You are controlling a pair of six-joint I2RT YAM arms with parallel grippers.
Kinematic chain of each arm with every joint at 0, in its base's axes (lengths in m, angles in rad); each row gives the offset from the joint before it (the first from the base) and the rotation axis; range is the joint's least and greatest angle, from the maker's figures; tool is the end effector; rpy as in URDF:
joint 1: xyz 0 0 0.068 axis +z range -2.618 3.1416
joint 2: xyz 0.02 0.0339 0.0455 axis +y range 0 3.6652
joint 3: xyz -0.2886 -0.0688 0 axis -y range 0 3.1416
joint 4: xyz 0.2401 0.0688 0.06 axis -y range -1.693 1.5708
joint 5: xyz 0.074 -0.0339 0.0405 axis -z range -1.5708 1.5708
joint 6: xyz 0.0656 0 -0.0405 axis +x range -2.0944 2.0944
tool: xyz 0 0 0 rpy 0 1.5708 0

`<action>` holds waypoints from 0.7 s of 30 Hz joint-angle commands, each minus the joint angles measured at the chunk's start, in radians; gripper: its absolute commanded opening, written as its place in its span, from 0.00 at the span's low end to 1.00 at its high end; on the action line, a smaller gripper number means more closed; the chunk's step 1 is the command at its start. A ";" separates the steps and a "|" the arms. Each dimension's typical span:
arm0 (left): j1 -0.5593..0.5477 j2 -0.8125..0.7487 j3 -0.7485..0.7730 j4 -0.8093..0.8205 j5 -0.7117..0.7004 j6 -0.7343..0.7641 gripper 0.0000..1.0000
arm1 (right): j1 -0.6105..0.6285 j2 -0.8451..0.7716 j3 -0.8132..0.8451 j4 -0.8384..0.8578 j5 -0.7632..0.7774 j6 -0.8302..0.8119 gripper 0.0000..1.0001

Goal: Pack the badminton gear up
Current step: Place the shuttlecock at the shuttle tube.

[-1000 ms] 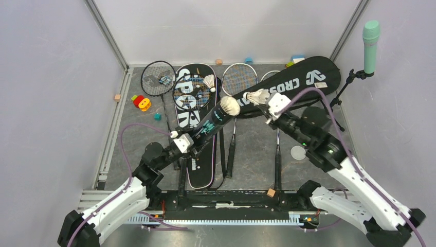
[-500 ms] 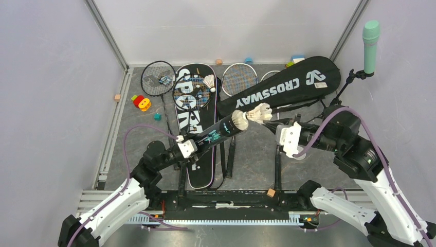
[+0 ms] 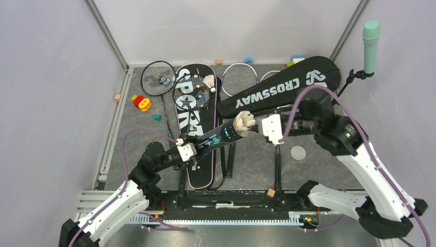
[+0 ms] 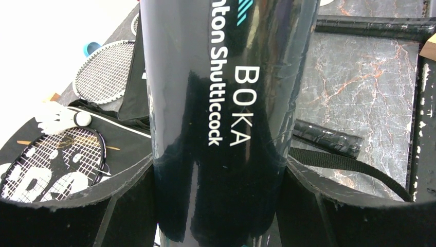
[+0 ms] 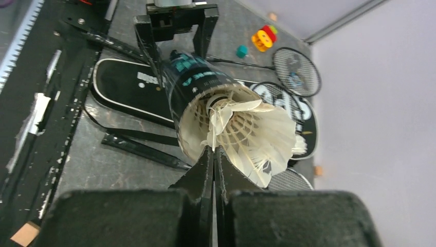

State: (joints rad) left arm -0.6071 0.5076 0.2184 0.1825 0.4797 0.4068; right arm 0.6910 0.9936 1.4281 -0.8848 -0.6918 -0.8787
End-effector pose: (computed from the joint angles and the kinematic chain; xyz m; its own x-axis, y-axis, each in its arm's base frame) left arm 0.1030 -0.1084 0.2287 0.2690 0.2405 -0.9326 0.8455 0.4047 0.3483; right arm 0.1021 0.1388 0.4566 0.5046 -0.3521 -0.7883 -0.8539 -0.0684 -0.5160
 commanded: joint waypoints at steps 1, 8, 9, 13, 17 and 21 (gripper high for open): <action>-0.002 -0.015 0.049 0.048 0.054 0.039 0.17 | 0.001 0.113 0.072 -0.034 -0.083 0.020 0.00; -0.002 -0.014 0.047 0.050 0.077 0.042 0.17 | 0.038 0.235 0.108 -0.029 -0.136 0.055 0.00; -0.002 -0.014 0.047 0.051 0.079 0.042 0.17 | 0.048 0.247 0.103 -0.016 -0.139 0.066 0.00; -0.002 -0.013 0.047 0.058 0.080 0.039 0.17 | 0.100 0.310 0.108 -0.009 -0.120 0.082 0.00; -0.002 -0.016 0.041 0.082 0.061 0.022 0.16 | 0.115 0.339 0.146 0.000 0.006 0.130 0.02; -0.003 -0.030 0.033 0.099 0.025 0.008 0.15 | 0.114 0.301 0.232 -0.004 0.091 0.178 0.25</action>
State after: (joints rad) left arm -0.5995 0.5041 0.2184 0.1596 0.4732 0.4248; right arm 0.7956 1.3045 1.5795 -0.9482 -0.7353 -0.7582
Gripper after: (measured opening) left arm 0.742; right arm 0.199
